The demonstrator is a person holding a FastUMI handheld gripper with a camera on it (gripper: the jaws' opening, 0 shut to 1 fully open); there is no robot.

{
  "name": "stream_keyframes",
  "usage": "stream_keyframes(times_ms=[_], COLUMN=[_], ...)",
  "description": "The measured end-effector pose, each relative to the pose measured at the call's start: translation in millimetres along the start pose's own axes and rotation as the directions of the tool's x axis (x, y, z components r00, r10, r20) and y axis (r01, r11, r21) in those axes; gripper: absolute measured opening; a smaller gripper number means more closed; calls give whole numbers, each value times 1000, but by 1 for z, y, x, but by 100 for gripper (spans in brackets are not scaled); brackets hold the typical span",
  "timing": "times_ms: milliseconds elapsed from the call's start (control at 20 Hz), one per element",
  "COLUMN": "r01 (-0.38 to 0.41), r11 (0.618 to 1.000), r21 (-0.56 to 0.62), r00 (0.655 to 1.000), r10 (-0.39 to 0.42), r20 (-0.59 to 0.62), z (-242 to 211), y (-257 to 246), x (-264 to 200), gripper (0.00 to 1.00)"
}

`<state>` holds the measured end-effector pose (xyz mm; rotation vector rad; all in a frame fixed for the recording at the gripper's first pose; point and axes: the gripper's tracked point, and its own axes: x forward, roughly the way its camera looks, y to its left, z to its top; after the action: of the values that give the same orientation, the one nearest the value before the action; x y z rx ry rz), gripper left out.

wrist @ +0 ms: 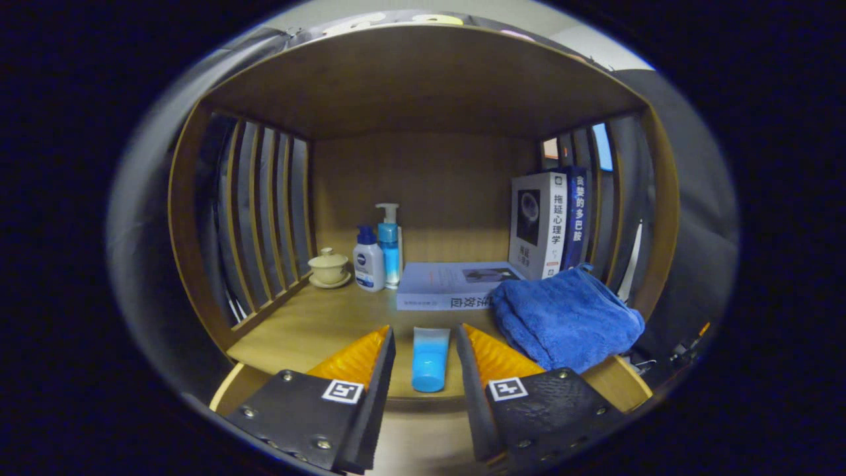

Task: Pull open the drawer, take out the items inside it, and place them on the countertop above the cabinet.

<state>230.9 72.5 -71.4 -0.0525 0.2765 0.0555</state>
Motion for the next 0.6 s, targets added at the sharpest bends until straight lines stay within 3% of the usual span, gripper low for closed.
stream_keyframes(times_ms=[600], r01=[-63], r11=[998], r21=[10], r00=[993], r10=[62], r20=[99], z=[-6], y=[0], x=[0], gripper=[55])
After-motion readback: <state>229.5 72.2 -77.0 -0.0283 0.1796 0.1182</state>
